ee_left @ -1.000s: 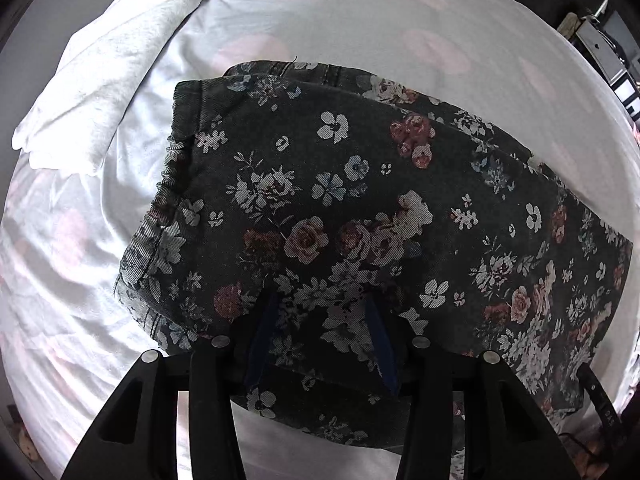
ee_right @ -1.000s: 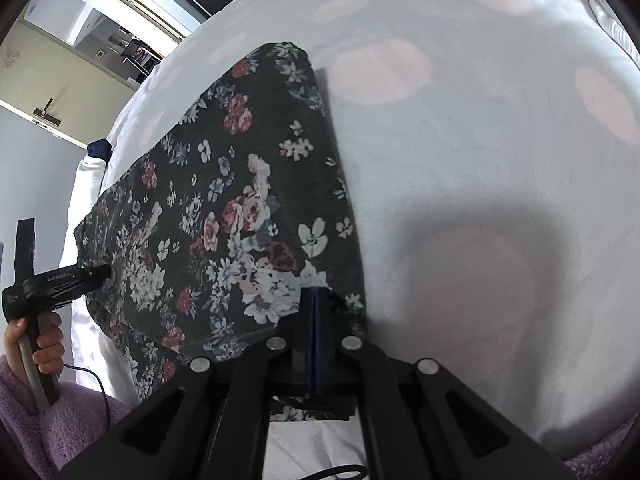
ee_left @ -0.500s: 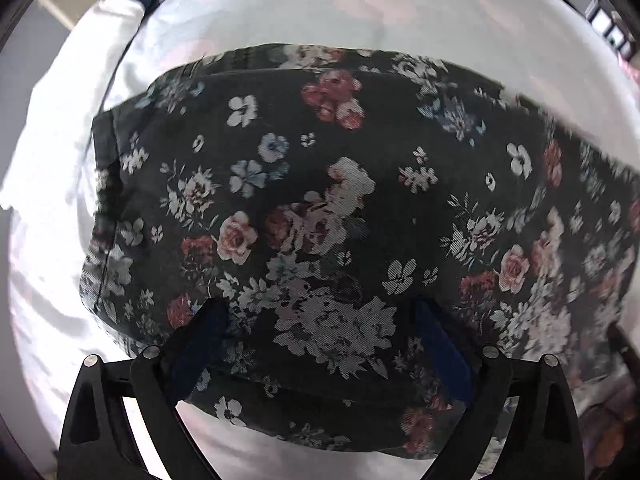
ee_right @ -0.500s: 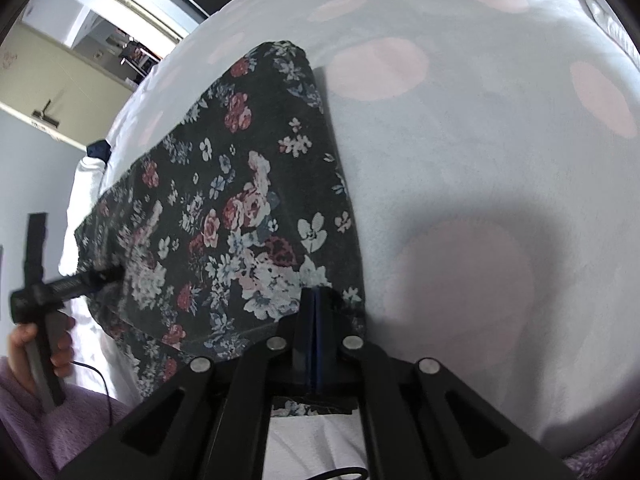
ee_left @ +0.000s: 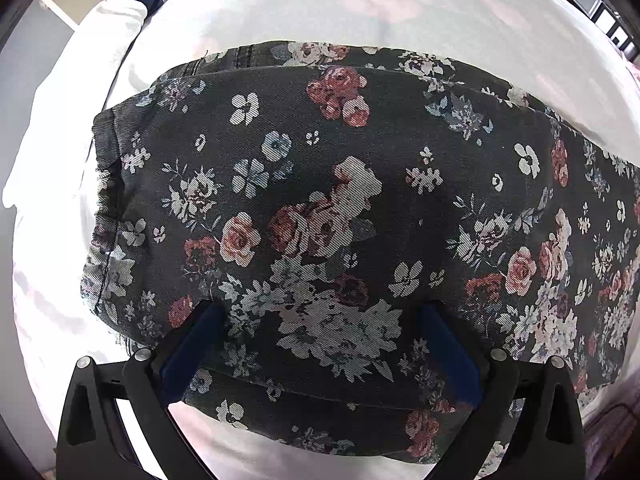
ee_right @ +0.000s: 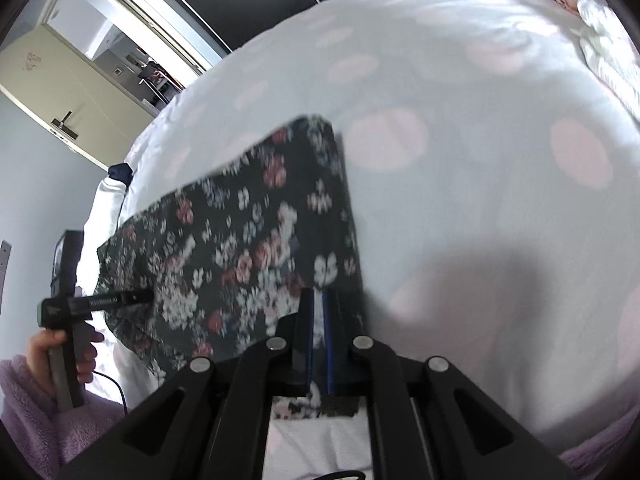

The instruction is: Fold clothes

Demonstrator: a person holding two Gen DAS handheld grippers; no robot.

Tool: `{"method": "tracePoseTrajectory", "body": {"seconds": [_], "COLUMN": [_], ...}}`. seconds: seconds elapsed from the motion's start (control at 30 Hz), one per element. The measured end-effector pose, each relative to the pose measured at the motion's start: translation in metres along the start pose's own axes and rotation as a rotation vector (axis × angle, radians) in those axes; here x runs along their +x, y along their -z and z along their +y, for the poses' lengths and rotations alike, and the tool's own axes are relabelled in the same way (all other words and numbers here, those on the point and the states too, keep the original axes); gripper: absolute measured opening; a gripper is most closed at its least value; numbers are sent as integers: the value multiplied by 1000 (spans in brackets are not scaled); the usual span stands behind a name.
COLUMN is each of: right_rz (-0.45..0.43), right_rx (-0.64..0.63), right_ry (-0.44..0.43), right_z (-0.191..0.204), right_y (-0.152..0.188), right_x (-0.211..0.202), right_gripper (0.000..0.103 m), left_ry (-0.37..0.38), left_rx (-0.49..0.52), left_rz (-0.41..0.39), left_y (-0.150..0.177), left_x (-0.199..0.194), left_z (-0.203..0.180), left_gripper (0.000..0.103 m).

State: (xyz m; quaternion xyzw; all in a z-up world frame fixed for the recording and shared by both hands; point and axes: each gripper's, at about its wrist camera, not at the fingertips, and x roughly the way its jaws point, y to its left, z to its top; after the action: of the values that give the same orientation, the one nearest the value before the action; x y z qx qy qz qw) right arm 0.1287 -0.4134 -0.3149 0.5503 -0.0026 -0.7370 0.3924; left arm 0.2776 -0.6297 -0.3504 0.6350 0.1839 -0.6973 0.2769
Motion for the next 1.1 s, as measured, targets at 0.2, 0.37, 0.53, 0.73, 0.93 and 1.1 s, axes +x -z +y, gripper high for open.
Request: {"method": "tracePoseTrajectory", "body": {"seconds": [0.2, 0.37, 0.53, 0.73, 0.93, 1.1], "right_rz": [-11, 38, 92, 20, -13, 29], "right_rx": [-54, -63, 39, -21, -36, -14], "right_ry": [-49, -54, -26, 14, -13, 23], "right_z": [13, 15, -13, 4, 12, 4], "right_y": [-31, -37, -37, -37, -57, -63], "right_x": [5, 34, 64, 41, 31, 59], "right_gripper": [6, 3, 0, 0, 2, 0], "left_ry": [2, 2, 2, 1, 0, 0], "left_rx": [-1, 0, 6, 6, 7, 8], "left_rz": [0, 0, 0, -6, 0, -1], "left_y": [-4, -7, -11, -13, -6, -8], "left_x": [1, 3, 3, 1, 0, 0], "left_z": [-7, -14, -12, -19, -24, -30], "left_gripper": [102, 103, 103, 103, 103, 103]}}
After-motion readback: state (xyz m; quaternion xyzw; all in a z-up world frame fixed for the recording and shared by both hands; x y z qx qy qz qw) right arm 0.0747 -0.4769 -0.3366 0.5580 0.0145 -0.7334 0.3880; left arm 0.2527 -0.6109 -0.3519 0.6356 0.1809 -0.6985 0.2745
